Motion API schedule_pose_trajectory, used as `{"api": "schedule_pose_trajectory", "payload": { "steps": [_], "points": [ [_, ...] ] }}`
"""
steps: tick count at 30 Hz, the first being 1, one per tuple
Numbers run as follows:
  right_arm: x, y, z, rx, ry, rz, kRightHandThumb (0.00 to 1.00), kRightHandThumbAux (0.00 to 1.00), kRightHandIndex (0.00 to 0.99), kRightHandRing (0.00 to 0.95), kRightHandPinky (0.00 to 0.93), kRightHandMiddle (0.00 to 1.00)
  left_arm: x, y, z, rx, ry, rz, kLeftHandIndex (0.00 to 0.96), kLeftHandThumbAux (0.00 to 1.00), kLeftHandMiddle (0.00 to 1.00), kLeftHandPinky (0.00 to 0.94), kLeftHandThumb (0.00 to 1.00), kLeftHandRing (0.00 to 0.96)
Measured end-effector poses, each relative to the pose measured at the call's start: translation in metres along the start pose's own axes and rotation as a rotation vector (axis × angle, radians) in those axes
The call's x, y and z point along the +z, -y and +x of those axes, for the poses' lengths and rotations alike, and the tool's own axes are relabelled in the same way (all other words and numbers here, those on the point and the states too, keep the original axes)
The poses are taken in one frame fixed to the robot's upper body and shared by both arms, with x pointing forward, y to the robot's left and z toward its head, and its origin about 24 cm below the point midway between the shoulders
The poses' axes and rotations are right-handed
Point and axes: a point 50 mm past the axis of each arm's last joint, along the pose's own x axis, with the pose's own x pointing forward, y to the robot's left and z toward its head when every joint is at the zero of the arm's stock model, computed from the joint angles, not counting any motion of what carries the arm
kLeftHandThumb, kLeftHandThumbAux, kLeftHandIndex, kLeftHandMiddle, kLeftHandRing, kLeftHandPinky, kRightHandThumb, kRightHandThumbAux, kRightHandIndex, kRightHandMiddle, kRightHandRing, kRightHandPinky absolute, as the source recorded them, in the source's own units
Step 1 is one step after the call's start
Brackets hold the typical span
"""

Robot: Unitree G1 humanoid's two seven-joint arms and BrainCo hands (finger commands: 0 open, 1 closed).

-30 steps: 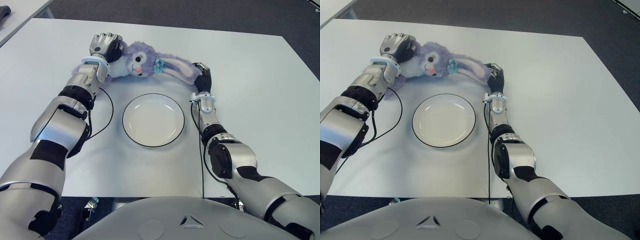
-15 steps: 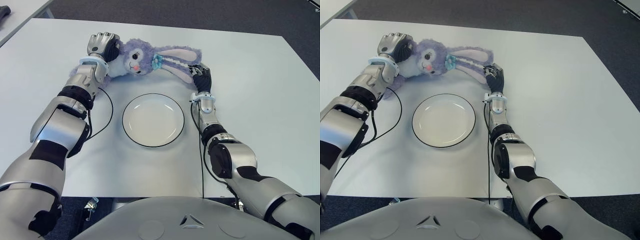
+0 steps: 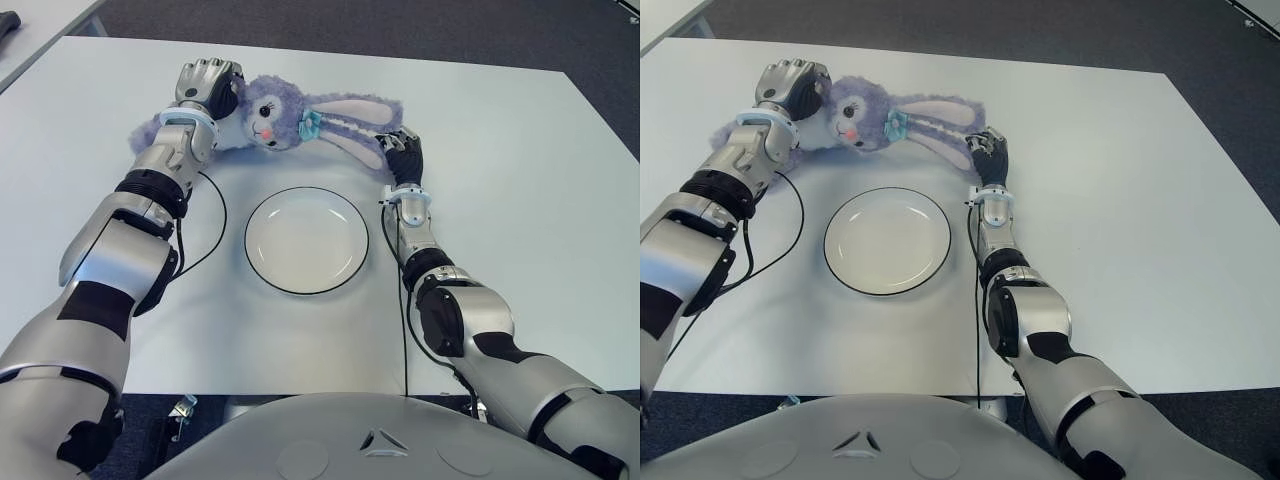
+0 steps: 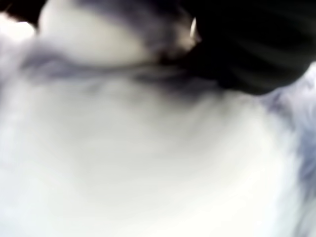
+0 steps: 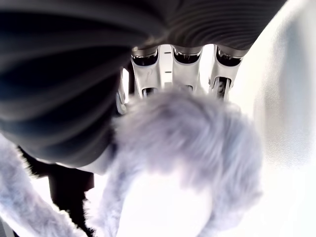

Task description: Put the doll into the plate.

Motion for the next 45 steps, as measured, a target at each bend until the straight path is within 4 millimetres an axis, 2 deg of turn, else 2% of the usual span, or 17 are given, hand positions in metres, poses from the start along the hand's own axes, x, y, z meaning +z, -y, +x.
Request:
{"api": "schedule_pose_trajectory", "payload": {
  "steps": [1,3,5,6,9,10,17,19,20,22,25,28,42,43,45],
  "points": [
    [0.0,0.0,0.0,0.0,0.0,0.0,0.713,0.731,0.413,0.317,0.256,0.344,0.002,-0.001,0.0,0.003,0.008,0.0,0.414,0.649,0.488,0.339,0.951,0.487],
    [0.0,0.0,0.0,0.001,0.0,0.001,0.713,0.731,0.413,0.32,0.26,0.344,0.004,-0.004,0.0,0.01,0.022,-0.002,0.402,0.651,0.484,0.429,0.949,0.493],
    [0.0,-0.001,0.0,0.001,0.0,0.002,0.715,0.731,0.413,0.328,0.273,0.345,0.007,-0.005,0.0,0.016,0.035,-0.003,0.394,0.652,0.485,0.445,0.948,0.499],
    [0.0,-0.001,0.0,0.002,0.0,0.002,0.715,0.731,0.413,0.334,0.28,0.346,0.009,-0.006,0.0,0.019,0.042,-0.005,0.387,0.653,0.485,0.517,0.947,0.506],
    [0.0,-0.001,0.0,0.002,0.0,0.002,0.716,0.731,0.413,0.339,0.281,0.347,0.014,-0.01,0.0,0.025,0.069,-0.009,0.383,0.654,0.487,0.539,0.947,0.512],
    [0.0,-0.001,0.0,0.002,0.0,0.002,0.717,0.731,0.413,0.343,0.281,0.348,0.016,-0.011,-0.001,0.026,0.075,-0.01,0.381,0.654,0.488,0.59,0.947,0.517],
    [0.0,-0.002,0.0,0.003,0.001,0.003,0.719,0.73,0.414,0.358,0.288,0.349,0.028,-0.022,-0.002,0.036,0.11,-0.012,0.38,0.653,0.497,0.595,0.948,0.525],
    [0.0,-0.002,0.0,0.003,0.0,0.003,0.72,0.73,0.415,0.361,0.291,0.35,0.031,-0.025,-0.003,0.045,0.118,-0.015,0.381,0.652,0.499,0.551,0.948,0.524],
    [0.0,-0.002,0.0,0.003,0.0,0.003,0.72,0.73,0.415,0.363,0.292,0.349,0.031,-0.026,-0.004,0.047,0.119,-0.016,0.385,0.651,0.502,0.483,0.949,0.517],
    [0.0,-0.002,0.0,0.002,0.001,0.003,0.721,0.73,0.415,0.367,0.294,0.348,0.032,-0.027,-0.005,0.054,0.124,-0.012,0.386,0.651,0.501,0.532,0.948,0.514],
    [0.0,-0.002,0.0,0.001,0.001,0.003,0.722,0.73,0.415,0.372,0.289,0.344,0.033,-0.03,-0.006,0.058,0.13,-0.002,0.384,0.651,0.5,0.676,0.948,0.525],
    [0.0,-0.002,0.0,0.001,0.0,0.004,0.722,0.73,0.415,0.372,0.288,0.343,0.033,-0.032,-0.006,0.061,0.138,0.01,0.384,0.651,0.502,0.659,0.948,0.527],
    [0.0,-0.002,0.0,-0.001,0.001,0.003,0.72,0.73,0.415,0.346,0.266,0.338,0.042,-0.044,-0.015,0.076,0.157,0.058,0.384,0.651,0.506,0.776,0.948,0.53],
    [0.0,-0.002,0.0,-0.001,0.001,0.003,0.72,0.73,0.415,0.344,0.267,0.338,0.043,-0.045,-0.016,0.075,0.156,0.061,0.396,0.663,0.529,0.799,0.875,0.735],
    [0.0,-0.002,0.0,-0.001,0.001,0.003,0.72,0.73,0.415,0.346,0.27,0.337,0.044,-0.045,-0.017,0.074,0.158,0.065,0.4,0.666,0.537,0.807,0.854,0.797]
  ]
}}
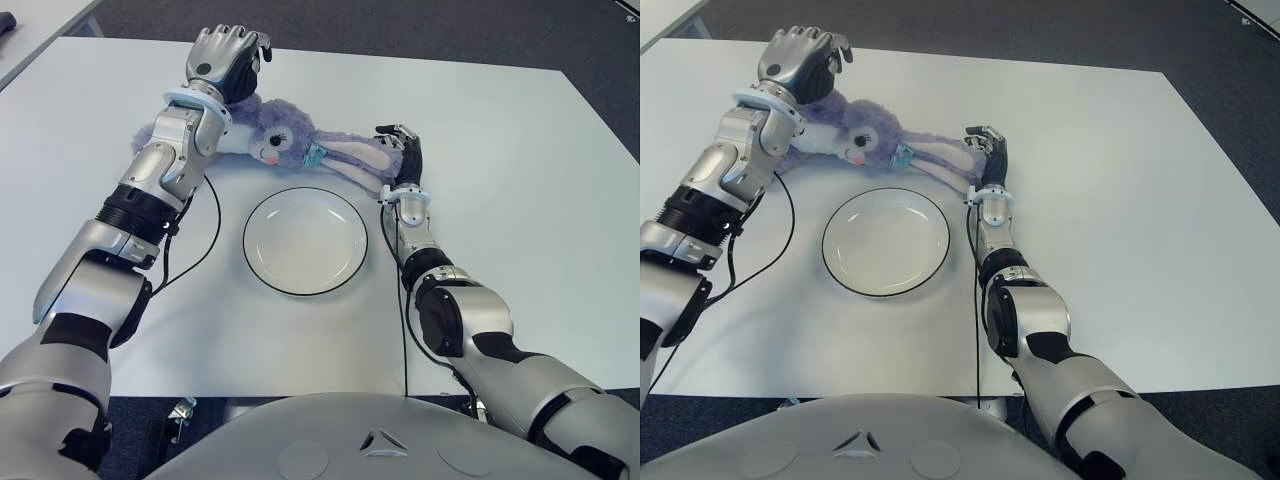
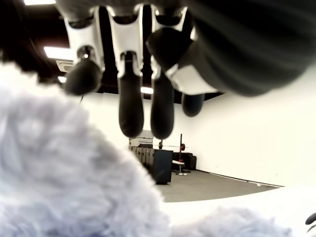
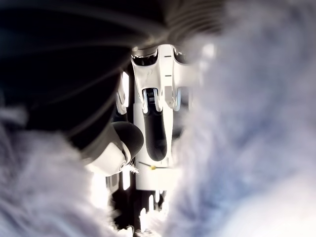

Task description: Put the doll into the plate.

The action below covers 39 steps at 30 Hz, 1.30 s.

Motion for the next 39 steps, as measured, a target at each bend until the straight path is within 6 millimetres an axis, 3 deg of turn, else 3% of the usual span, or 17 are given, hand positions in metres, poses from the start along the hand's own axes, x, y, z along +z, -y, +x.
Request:
{"api": "schedule_pose_trajectory", "payload": {
  "steps": [5,13,15,19,22,24,25,26,27,28,29,34,36,37,39],
  "points": [
    [0.0,0.0,0.0,0.0,0.0,0.0,0.72,0.73,0.415,0.352,0.27,0.337,0.004,-0.004,-0.002,-0.002,0.009,0.007,0.4,0.666,0.534,0.773,0.849,0.793],
    [0.0,0.0,0.0,0.0,0.0,0.001,0.718,0.73,0.415,0.344,0.274,0.339,0.002,-0.006,-0.003,-0.014,0.032,0.017,0.404,0.664,0.545,0.814,0.851,0.799],
    [0.0,0.0,0.0,0.001,0.0,0.001,0.718,0.73,0.415,0.34,0.268,0.341,0.001,-0.006,-0.003,-0.02,0.048,0.024,0.41,0.661,0.552,0.712,0.848,0.771],
    [0.0,0.0,0.0,0.001,0.0,0.001,0.718,0.73,0.414,0.339,0.263,0.342,-0.003,-0.004,-0.004,-0.035,0.07,0.039,0.434,0.681,0.737,0.644,0.722,0.728],
    [0.0,0.0,0.0,0.001,0.0,0.001,0.72,0.73,0.415,0.35,0.267,0.343,-0.007,-0.002,-0.005,-0.05,0.072,0.052,0.418,0.687,0.661,0.588,0.704,0.646],
    [0.0,0.0,0.0,0.001,0.0,0.001,0.72,0.73,0.415,0.355,0.265,0.343,-0.01,-0.001,-0.006,-0.063,0.073,0.069,0.27,0.402,0.601,0.548,0.57,0.6],
    [0.0,0.0,0.0,0.001,0.0,0.001,0.72,0.73,0.415,0.356,0.264,0.343,-0.011,-0.001,-0.007,-0.072,0.074,0.08,0.254,0.371,0.595,0.543,0.555,0.595],
    [0.0,0.0,0.0,0.001,0.0,0.001,0.721,0.73,0.415,0.355,0.264,0.343,-0.012,0.0,-0.007,-0.081,0.074,0.09,0.212,0.354,0.485,0.509,0.537,0.521],
    [0.0,0.0,0.0,0.001,0.0,0.001,0.721,0.73,0.415,0.355,0.265,0.343,-0.013,0.001,-0.007,-0.088,0.073,0.096,0.205,0.352,0.466,0.503,0.533,0.508],
    [0.0,0.0,0.0,0.001,0.0,0.001,0.72,0.73,0.415,0.352,0.267,0.343,-0.015,0.002,-0.008,-0.097,0.073,0.107,0.151,0.334,0.349,0.477,0.5,0.422],
    [0.0,0.0,0.0,0.001,0.0,0.001,0.719,0.73,0.414,0.349,0.268,0.342,-0.016,0.002,-0.008,-0.103,0.072,0.115,0.12,0.32,0.301,0.48,0.475,0.388],
    [0.0,0.0,0.0,0.001,0.0,0.0,0.717,0.73,0.414,0.343,0.284,0.342,-0.019,0.005,-0.01,-0.157,0.092,0.207,0.031,0.271,0.204,0.493,0.399,0.329],
    [0.0,0.0,0.0,0.001,0.0,0.0,0.718,0.73,0.414,0.346,0.29,0.343,-0.02,0.005,-0.01,-0.177,0.103,0.245,0.014,0.261,0.172,0.431,0.382,0.287],
    [0.0,0.0,0.0,0.0,0.0,0.0,0.718,0.73,0.414,0.353,0.292,0.345,-0.02,0.005,-0.01,-0.186,0.108,0.262,0.003,0.247,0.092,0.219,0.359,0.147],
    [0.0,0.0,0.0,0.001,0.0,0.0,0.719,0.73,0.414,0.355,0.292,0.346,-0.021,0.005,-0.01,-0.201,0.113,0.288,0.0,0.24,0.046,0.103,0.347,0.073]
  ]
}}
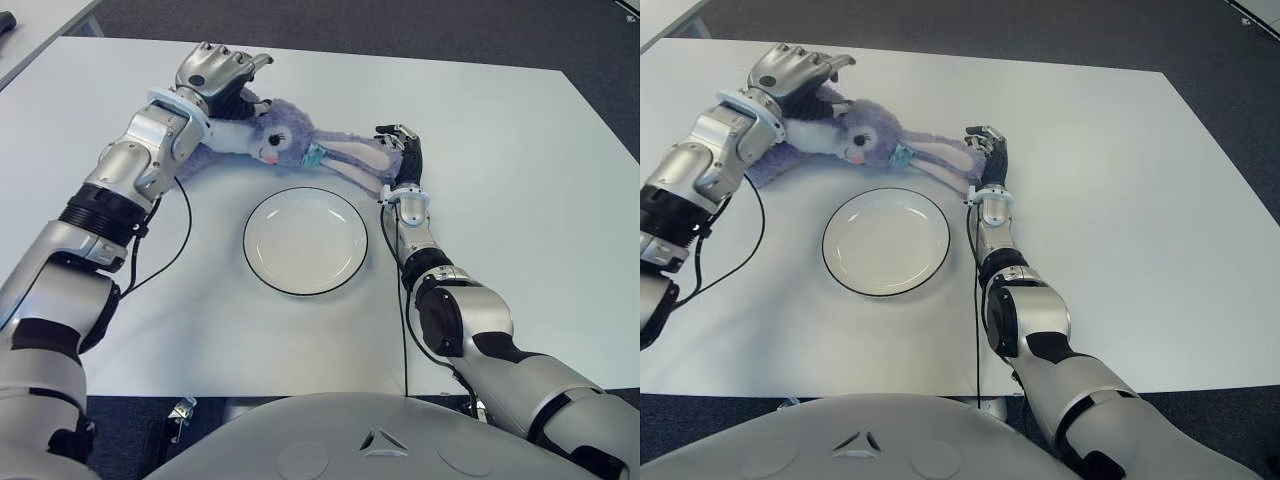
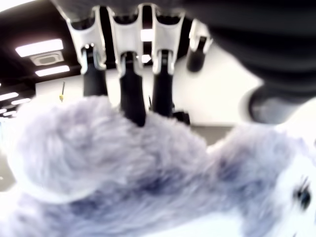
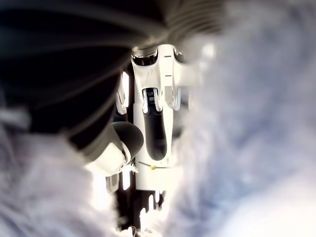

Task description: Put the doll into the plate.

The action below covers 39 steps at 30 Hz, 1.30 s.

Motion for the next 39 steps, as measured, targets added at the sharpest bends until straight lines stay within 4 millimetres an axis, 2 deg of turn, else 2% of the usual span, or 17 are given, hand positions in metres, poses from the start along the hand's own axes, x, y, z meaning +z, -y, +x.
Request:
{"api": "schedule_pose_trajectory", "payload": {
  "steps": [2,5,22,39],
  "points": [
    [0.0,0.0,0.0,0.001,0.0,0.0,0.719,0.73,0.414,0.357,0.294,0.347,-0.001,0.001,0.0,-0.022,0.006,0.028,0.0,0.235,0.006,0.022,0.335,0.016],
    [0.0,0.0,0.0,0.002,0.0,0.0,0.72,0.73,0.414,0.363,0.3,0.347,-0.003,0.003,0.002,-0.052,0.006,0.054,0.0,0.233,0.0,0.0,0.324,0.0],
    [0.0,-0.001,0.0,0.004,-0.001,0.002,0.722,0.73,0.414,0.372,0.301,0.345,-0.013,0.011,0.008,-0.172,-0.005,0.12,0.0,0.223,0.0,0.0,0.23,0.0],
    [0.0,-0.001,0.0,0.003,-0.001,0.002,0.725,0.73,0.414,0.402,0.324,0.345,-0.026,0.022,0.015,-0.21,-0.047,0.117,0.0,0.205,0.0,0.0,0.211,0.0]
  ]
}}
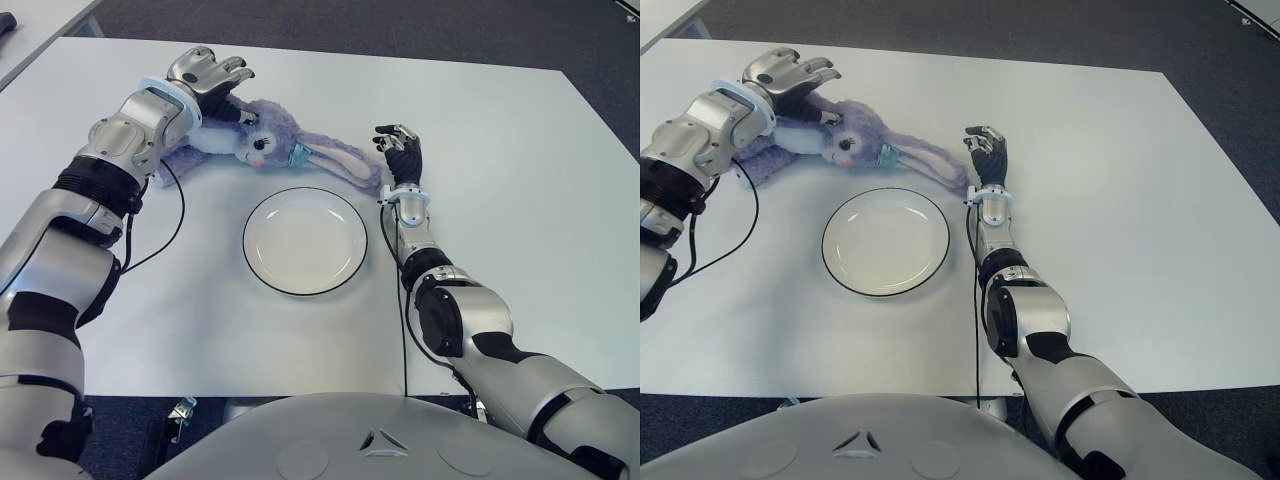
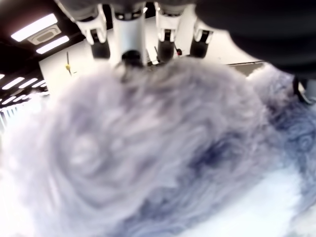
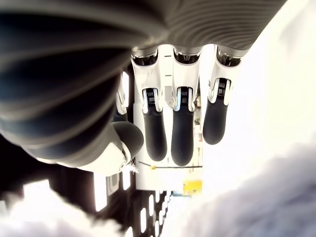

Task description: Put the doll into the plate.

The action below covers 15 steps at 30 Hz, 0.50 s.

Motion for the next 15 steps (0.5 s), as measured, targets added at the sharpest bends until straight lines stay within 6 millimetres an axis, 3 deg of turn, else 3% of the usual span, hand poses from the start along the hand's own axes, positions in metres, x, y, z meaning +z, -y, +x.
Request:
{"api": "schedule_pose_trajectory", "payload": {
  "steps": [15],
  "points": [
    [0.0,0.0001,0.0,0.001,0.0,0.001,0.723,0.731,0.414,0.388,0.33,0.348,-0.0027,0.0087,0.0039,-0.037,-0.006,-0.002,0.0,0.199,0.0,0.0,0.209,0.0]
  ]
}}
